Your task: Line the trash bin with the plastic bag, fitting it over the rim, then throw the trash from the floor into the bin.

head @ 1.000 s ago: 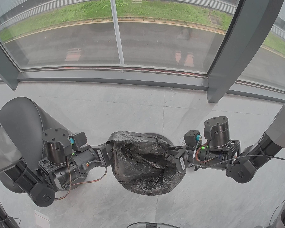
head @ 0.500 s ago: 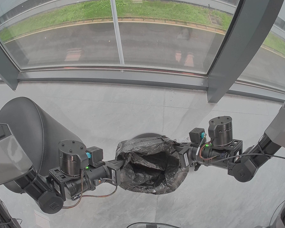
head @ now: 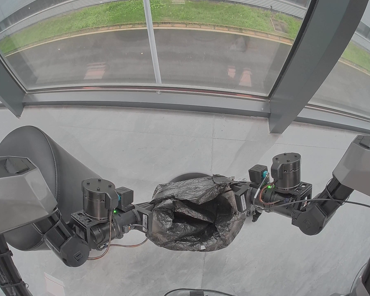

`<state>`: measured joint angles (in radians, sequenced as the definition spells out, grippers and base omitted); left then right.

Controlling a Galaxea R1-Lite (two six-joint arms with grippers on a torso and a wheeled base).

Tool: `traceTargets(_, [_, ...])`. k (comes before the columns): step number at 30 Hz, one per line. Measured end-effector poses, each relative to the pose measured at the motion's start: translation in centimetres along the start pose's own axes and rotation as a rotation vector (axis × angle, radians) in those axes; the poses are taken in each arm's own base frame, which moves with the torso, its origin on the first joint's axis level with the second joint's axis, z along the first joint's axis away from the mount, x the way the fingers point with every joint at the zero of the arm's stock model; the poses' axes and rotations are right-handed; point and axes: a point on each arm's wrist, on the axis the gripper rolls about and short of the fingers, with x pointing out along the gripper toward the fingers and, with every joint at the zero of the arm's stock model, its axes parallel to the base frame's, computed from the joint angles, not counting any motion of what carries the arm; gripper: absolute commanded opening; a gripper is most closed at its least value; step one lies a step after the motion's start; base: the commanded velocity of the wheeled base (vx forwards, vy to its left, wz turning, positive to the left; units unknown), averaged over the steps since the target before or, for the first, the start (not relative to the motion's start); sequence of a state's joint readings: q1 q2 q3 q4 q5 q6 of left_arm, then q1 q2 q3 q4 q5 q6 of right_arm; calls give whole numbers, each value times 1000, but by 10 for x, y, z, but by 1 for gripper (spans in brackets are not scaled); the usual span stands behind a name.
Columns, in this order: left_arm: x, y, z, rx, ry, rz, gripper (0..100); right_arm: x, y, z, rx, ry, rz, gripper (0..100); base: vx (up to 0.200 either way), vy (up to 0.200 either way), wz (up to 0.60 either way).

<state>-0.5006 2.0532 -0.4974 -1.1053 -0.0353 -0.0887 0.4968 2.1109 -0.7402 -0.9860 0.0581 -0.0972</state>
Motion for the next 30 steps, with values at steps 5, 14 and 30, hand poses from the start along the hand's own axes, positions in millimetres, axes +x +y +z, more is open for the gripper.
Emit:
traceTargets(5, [10, 6, 4, -7, -15, 15, 0, 7, -2, 1, 3, -29, -13, 0, 0, 0, 0])
traceTargets(14, [29, 14, 5, -10, -24, 34, 0, 21, -3, -1, 2, -79, -69, 0, 0, 0, 0])
traceTargets(30, [51, 31, 17, -24, -49, 74, 0, 46, -7, -3, -1, -125, -84, 0, 0, 0, 0])
